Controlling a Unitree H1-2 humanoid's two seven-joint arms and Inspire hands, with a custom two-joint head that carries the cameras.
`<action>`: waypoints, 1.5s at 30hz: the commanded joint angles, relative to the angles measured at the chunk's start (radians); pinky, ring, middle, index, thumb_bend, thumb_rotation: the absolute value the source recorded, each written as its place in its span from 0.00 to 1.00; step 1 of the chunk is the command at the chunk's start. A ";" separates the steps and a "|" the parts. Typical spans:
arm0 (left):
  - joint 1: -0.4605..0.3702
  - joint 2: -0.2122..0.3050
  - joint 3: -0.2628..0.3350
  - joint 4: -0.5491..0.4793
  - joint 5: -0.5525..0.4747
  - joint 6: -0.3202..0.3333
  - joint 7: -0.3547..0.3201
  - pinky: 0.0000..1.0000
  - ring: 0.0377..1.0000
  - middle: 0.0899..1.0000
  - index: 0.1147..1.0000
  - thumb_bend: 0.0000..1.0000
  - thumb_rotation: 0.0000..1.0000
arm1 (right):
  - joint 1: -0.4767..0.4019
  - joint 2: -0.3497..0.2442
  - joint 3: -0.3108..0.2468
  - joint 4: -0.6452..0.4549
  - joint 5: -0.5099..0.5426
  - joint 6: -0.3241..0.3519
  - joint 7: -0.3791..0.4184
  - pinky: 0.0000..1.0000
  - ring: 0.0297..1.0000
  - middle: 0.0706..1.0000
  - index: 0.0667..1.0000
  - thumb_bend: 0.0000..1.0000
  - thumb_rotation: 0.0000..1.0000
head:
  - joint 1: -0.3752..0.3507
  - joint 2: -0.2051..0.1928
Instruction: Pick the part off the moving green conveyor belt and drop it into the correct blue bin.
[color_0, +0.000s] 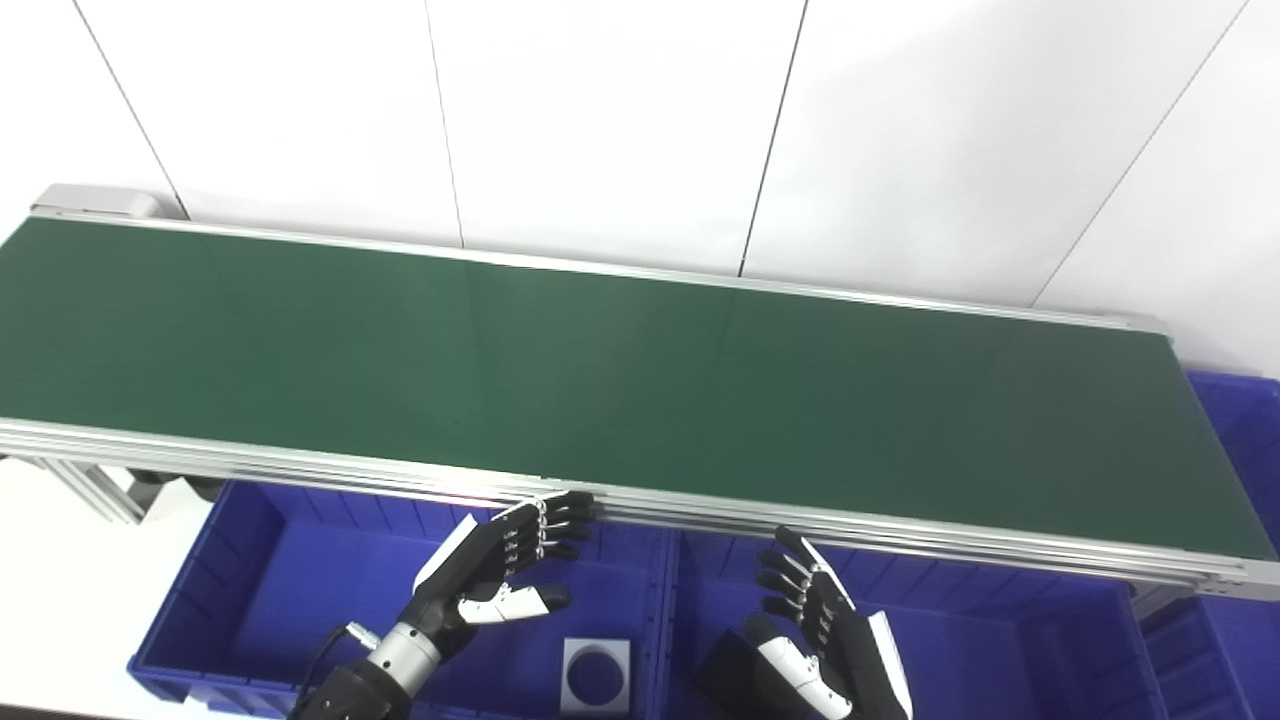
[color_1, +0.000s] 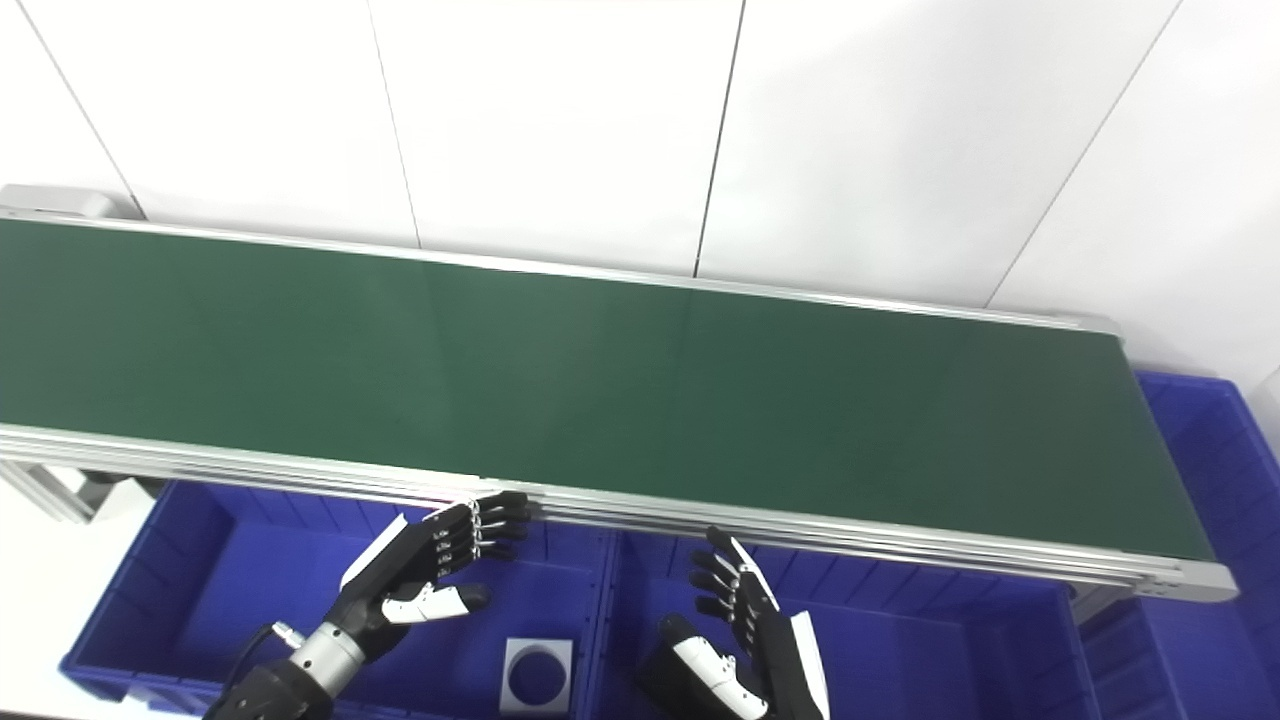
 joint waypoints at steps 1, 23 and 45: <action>-0.023 0.002 0.005 -0.014 0.002 -0.042 0.000 0.73 0.78 0.79 0.79 0.91 0.45 | -0.017 0.003 0.001 -0.021 0.006 -0.045 -0.001 0.75 0.81 0.82 0.89 0.76 0.60 | -0.003 0.007; -0.036 0.026 0.023 -0.030 -0.037 -0.032 -0.033 0.72 0.76 0.78 0.80 0.92 0.35 | -0.054 0.016 0.015 0.023 -0.006 -0.053 -0.006 0.76 0.80 0.82 0.88 0.79 0.54 | -0.148 0.055; -0.053 0.030 0.037 -0.015 -0.041 -0.036 -0.044 0.70 0.75 0.78 0.79 0.93 0.35 | -0.074 0.020 0.020 0.046 0.013 -0.053 -0.007 0.77 0.81 0.82 0.88 0.81 0.54 | -0.225 0.058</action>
